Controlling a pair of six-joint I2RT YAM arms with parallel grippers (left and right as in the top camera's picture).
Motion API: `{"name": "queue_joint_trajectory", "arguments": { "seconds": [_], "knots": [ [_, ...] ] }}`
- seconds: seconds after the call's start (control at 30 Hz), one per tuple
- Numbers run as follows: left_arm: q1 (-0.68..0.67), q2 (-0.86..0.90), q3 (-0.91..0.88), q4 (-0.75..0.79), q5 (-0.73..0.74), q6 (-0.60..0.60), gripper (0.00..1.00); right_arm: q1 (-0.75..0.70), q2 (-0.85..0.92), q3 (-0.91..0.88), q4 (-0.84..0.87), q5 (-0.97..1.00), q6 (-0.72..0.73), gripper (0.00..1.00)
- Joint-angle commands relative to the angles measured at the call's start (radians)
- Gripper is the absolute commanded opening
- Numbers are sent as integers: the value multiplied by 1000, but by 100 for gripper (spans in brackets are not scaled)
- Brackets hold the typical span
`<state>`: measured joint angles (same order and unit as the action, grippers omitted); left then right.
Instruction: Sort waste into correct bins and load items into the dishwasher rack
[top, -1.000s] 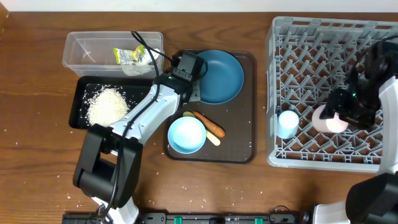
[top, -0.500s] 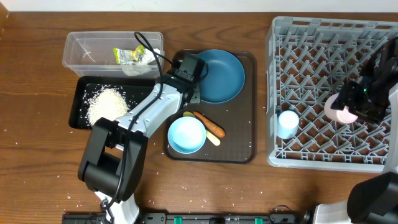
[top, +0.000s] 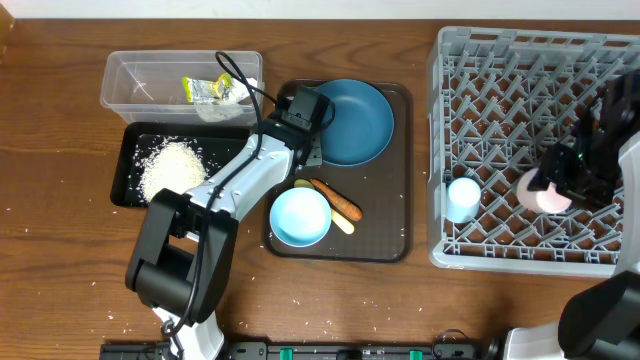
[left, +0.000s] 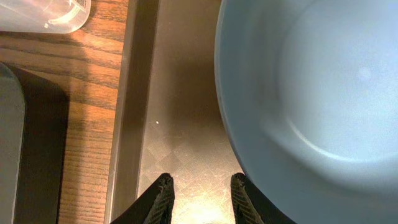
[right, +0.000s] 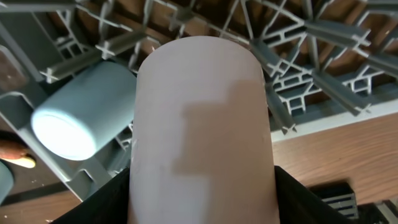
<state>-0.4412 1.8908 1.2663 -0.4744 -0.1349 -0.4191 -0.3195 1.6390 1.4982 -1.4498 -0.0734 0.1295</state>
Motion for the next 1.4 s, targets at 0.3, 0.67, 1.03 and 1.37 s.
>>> {"name": "queue_joint_trajectory", "arguments": {
  "seconds": [0.3,0.67,1.03,1.37],
  "knots": [
    [3,8,-4,-4,-12,-6,34,-8,60,-23,14,24,20,45],
    [3,8,-5,-4,-12,-6,34,-6,100,-23,16,21,19,83],
    [3,8,-4,-3,-12,-6,34,-6,100,44,138,-165,12,81],
    [4,-129,64,-166,-12,78,37,142,71,255,142,-171,-35,81]
  ]
}}
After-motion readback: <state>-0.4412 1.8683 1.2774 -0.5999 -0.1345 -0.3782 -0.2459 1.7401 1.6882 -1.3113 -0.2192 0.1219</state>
